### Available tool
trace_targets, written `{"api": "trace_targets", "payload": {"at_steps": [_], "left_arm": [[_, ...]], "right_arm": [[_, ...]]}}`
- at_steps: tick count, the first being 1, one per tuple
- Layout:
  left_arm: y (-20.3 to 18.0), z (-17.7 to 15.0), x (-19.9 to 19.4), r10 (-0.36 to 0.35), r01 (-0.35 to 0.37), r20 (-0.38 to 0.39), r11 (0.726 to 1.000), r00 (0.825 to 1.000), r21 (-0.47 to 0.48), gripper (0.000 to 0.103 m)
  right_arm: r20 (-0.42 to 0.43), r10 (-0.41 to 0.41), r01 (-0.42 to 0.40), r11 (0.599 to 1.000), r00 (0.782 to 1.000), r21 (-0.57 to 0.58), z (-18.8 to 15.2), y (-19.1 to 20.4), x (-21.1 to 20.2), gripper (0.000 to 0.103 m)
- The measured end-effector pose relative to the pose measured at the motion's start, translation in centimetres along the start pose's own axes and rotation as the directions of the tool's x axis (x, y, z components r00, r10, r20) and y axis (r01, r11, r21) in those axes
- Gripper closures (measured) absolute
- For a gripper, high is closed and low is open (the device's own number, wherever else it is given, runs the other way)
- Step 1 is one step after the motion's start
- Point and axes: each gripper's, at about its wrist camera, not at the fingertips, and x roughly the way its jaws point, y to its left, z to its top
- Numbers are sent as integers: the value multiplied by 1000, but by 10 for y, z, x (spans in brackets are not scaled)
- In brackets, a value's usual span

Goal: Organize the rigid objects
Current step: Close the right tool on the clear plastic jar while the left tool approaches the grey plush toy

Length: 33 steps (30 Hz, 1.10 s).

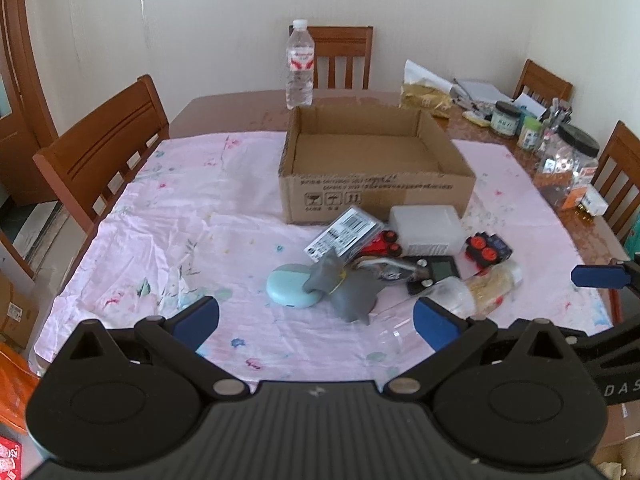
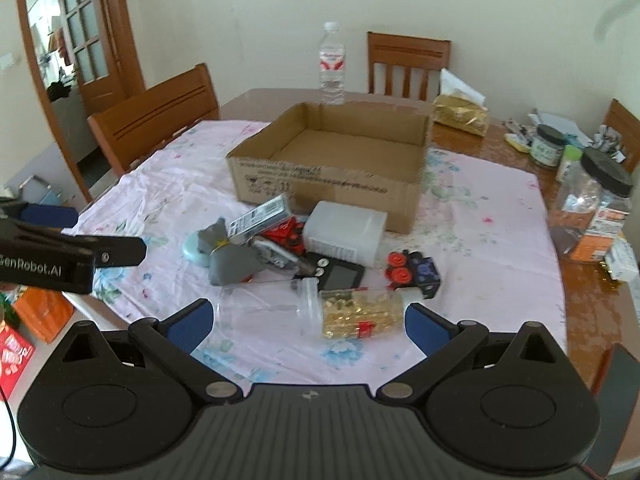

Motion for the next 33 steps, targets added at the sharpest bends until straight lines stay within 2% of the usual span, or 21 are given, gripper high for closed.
{"api": "trace_targets", "payload": {"at_steps": [6, 15, 22, 26, 33], "left_arm": [[16, -3, 24, -1, 1, -43, 1000, 999, 16, 0], [35, -1, 77, -22, 30, -114, 997, 993, 76, 0], [42, 2, 127, -42, 64, -172, 991, 984, 121, 0], [47, 6, 149, -78, 103, -193, 987, 978, 121, 0], [58, 11, 164, -107, 135, -207, 982, 973, 130, 0]], "right_arm": [[-42, 8, -7, 1000, 999, 31, -3, 6, 23, 0], [-110, -21, 30, 996, 994, 84, 3, 18, 58, 0], [-144, -45, 63, 990, 989, 129, 11, 26, 79, 0], [-158, -63, 85, 987, 985, 137, 15, 30, 88, 0], [-180, -79, 107, 983, 980, 151, 23, 36, 102, 0]]}}
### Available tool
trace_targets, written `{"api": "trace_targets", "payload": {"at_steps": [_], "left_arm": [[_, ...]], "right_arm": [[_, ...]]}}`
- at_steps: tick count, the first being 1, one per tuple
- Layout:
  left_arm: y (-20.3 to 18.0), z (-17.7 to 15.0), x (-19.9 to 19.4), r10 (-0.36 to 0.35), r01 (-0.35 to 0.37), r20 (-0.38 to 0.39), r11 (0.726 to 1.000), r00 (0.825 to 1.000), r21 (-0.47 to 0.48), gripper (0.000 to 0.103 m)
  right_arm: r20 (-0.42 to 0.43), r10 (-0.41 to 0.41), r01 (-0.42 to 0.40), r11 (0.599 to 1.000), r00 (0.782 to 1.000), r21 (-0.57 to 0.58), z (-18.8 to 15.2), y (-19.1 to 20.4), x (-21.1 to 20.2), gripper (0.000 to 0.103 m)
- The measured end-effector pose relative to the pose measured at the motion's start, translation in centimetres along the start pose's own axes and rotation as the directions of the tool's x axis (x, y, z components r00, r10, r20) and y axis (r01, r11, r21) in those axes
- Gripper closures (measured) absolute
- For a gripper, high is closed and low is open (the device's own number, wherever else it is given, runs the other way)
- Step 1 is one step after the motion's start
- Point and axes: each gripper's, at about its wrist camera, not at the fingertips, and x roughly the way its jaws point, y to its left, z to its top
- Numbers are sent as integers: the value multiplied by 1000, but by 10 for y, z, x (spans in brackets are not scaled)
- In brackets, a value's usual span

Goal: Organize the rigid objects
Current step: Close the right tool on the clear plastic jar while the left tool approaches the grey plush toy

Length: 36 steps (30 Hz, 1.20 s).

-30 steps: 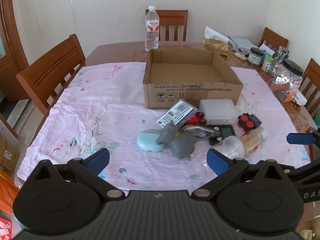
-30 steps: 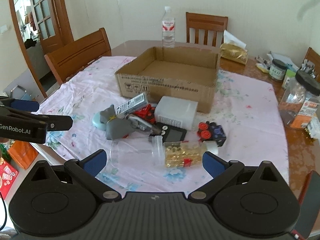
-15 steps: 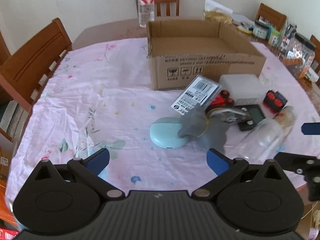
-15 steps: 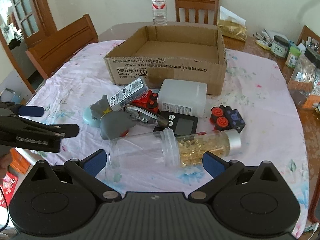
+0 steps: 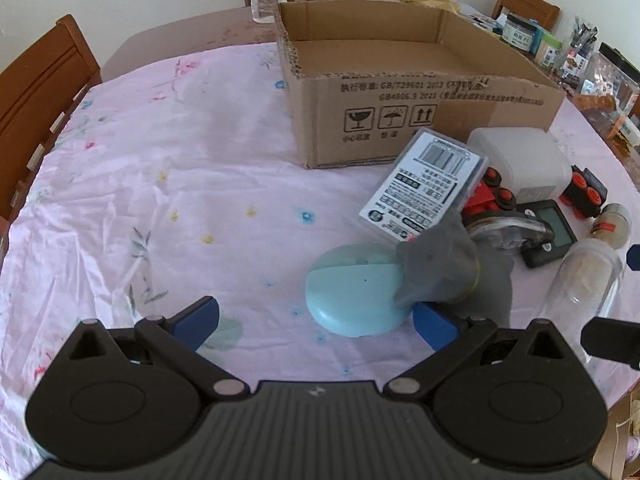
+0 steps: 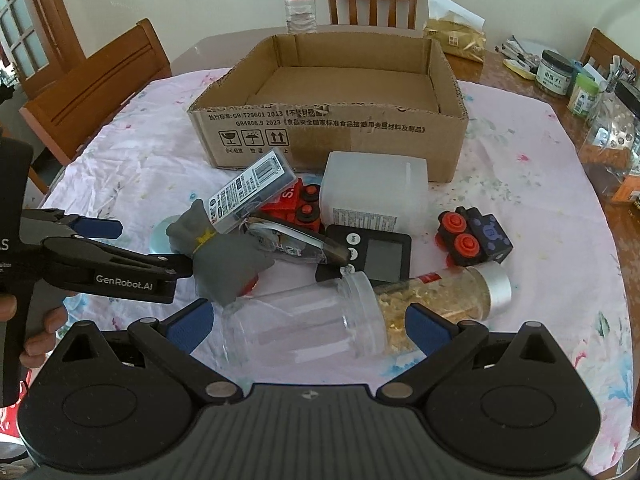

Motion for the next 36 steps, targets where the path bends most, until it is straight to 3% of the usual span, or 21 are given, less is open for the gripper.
{"api": "trace_targets", "payload": {"at_steps": [7, 12, 17, 21, 26, 29, 36], "left_arm": [[26, 0, -2, 32, -32, -18, 999, 999, 9, 0], [49, -2, 1, 116, -116, -19, 993, 993, 2, 0], [66, 5, -2, 121, -121, -2, 992, 993, -35, 1], [54, 10, -28, 32, -32, 80, 999, 996, 7, 1], [24, 7, -51, -97, 76, 154, 988, 983, 134, 1], [7, 4, -55, -121, 88, 171, 978, 978, 187, 1], [0, -2, -58, -126, 94, 156, 976, 980, 195, 1]], "right_arm": [[-10, -28, 28, 999, 1000, -37, 5, 11, 8, 0], [-13, -30, 30, 999, 999, -40, 6, 17, 8, 0], [-11, -41, 41, 999, 999, -36, 5, 19, 7, 0], [4, -33, 33, 999, 999, -40, 4, 20, 2, 0], [12, -35, 36, 996, 999, -77, -2, 23, -1, 0], [22, -38, 40, 993, 999, -114, -7, 25, 1, 0], [38, -76, 83, 977, 996, -199, -12, 29, 9, 0]]}}
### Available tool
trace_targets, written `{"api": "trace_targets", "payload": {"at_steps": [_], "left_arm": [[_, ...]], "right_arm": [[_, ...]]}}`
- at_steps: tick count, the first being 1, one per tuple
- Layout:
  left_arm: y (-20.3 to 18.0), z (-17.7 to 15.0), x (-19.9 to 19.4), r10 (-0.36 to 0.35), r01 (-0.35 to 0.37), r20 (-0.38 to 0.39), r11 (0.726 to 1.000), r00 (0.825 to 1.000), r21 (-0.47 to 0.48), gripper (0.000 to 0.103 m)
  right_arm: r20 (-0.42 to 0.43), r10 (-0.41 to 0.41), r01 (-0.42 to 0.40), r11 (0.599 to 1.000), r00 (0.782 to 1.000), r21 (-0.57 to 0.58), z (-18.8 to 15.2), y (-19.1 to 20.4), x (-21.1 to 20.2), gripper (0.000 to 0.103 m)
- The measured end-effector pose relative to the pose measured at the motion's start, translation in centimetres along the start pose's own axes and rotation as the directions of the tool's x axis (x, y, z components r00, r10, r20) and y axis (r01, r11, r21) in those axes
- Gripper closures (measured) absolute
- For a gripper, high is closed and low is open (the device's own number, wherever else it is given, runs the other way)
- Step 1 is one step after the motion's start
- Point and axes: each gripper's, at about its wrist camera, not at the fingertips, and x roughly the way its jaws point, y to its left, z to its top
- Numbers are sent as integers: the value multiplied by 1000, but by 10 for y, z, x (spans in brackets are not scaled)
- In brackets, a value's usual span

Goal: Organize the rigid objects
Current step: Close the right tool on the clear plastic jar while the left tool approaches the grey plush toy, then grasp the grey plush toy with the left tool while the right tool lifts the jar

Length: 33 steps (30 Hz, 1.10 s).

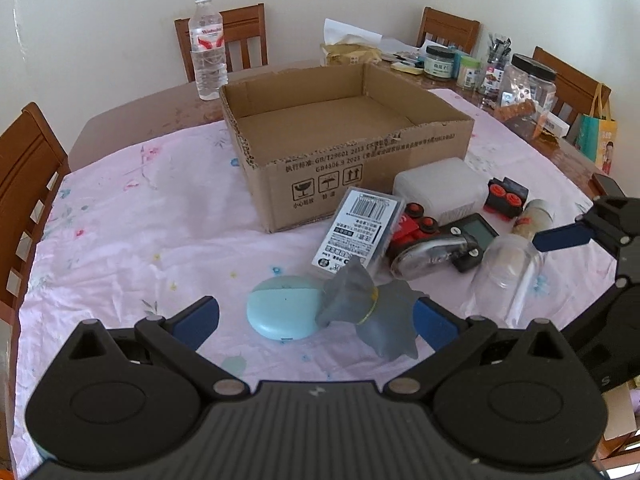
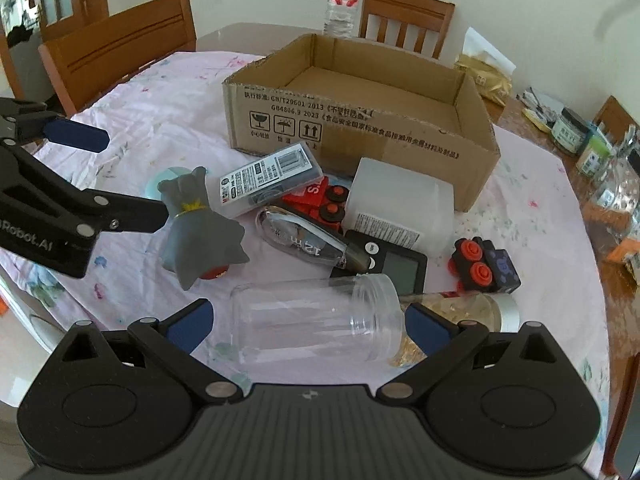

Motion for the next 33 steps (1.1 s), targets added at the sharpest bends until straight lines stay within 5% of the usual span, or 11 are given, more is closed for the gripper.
{"api": "trace_targets", "payload": {"at_steps": [7, 13, 21, 33], "left_arm": [[-5, -4, -3, 2, -2, 2, 1000, 1000, 4, 1], [-8, -2, -4, -2, 2, 9, 1000, 1000, 6, 1], [-11, -2, -3, 0, 0, 5, 1000, 1000, 22, 1], [-6, -11, 4, -4, 3, -46, 1000, 999, -6, 1]], "right_arm": [[-57, 106, -108, 994, 993, -36, -10, 10, -9, 0], [-26, 86, -86, 996, 996, 25, -7, 3, -4, 0], [-85, 75, -70, 996, 994, 59, -19, 7, 32, 0], [44, 39, -41, 998, 998, 54, -29, 12, 36, 0]]}}
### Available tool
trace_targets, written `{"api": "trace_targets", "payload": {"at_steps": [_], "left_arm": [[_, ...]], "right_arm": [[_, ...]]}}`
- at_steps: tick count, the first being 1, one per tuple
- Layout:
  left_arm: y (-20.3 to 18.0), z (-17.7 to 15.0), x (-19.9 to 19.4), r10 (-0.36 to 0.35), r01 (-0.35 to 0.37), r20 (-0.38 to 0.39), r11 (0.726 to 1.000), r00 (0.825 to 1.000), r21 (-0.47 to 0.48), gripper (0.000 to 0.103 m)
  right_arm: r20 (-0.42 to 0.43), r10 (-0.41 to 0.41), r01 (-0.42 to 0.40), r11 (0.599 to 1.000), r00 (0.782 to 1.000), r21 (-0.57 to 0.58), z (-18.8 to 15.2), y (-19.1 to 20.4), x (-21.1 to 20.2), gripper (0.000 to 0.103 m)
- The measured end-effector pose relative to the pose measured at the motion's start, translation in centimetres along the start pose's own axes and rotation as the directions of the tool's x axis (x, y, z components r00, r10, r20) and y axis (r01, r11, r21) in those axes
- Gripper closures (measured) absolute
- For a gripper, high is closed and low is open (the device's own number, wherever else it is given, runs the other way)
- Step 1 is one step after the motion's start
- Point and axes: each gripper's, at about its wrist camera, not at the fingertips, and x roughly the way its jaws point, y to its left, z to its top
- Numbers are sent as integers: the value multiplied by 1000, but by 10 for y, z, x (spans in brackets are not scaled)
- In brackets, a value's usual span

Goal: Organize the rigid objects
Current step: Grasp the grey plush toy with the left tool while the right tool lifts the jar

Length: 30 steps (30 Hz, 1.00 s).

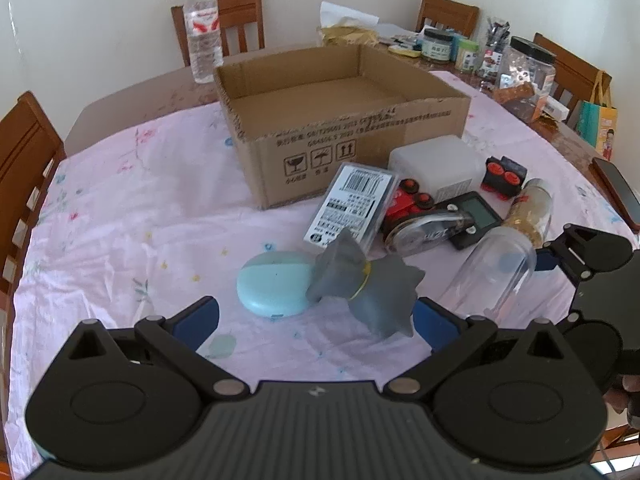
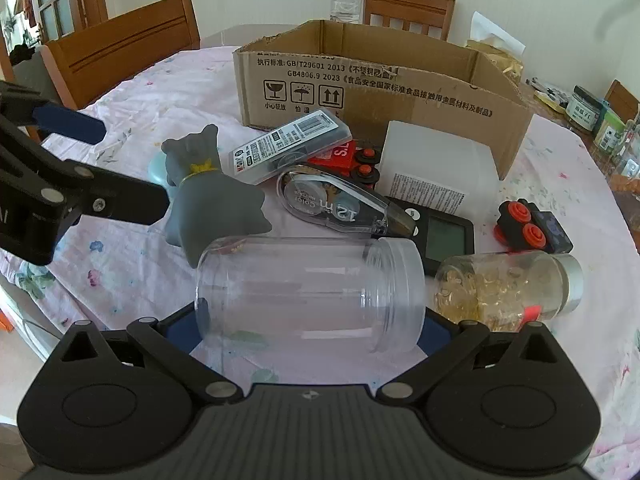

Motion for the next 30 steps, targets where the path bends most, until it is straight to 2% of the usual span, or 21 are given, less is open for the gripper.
{"api": "trace_targets", "payload": {"at_steps": [2, 4, 8, 10, 17, 25, 30], "left_arm": [[3, -1, -1, 9, -9, 3, 1000, 1000, -3, 1], [4, -1, -3, 21, -21, 12, 1000, 1000, 6, 1], [3, -2, -4, 35, -36, 27, 999, 999, 33, 1], [0, -2, -4, 41, -42, 26, 998, 999, 51, 1], [-16, -4, -1, 39, -44, 45, 991, 998, 123, 1], [-41, -5, 15, 59, -75, 68, 961, 996, 268, 1], [-59, -7, 27, 70, -96, 83, 926, 994, 364, 1]], "right_arm": [[-21, -12, 12, 1000, 1000, 1, 5, 1, 0, 0], [-6, -40, 40, 999, 999, -7, 8, 3, -1, 0], [41, -12, 12, 1000, 999, 9, 13, 1, -13, 0], [50, -21, 21, 1000, 999, 5, 14, 2, -16, 10], [20, -40, 39, 999, 999, 29, 8, -4, -29, 10], [-12, -72, 72, 997, 997, 27, -6, -13, -42, 10], [-29, -71, 71, 997, 997, 24, -13, -17, -47, 10]]}}
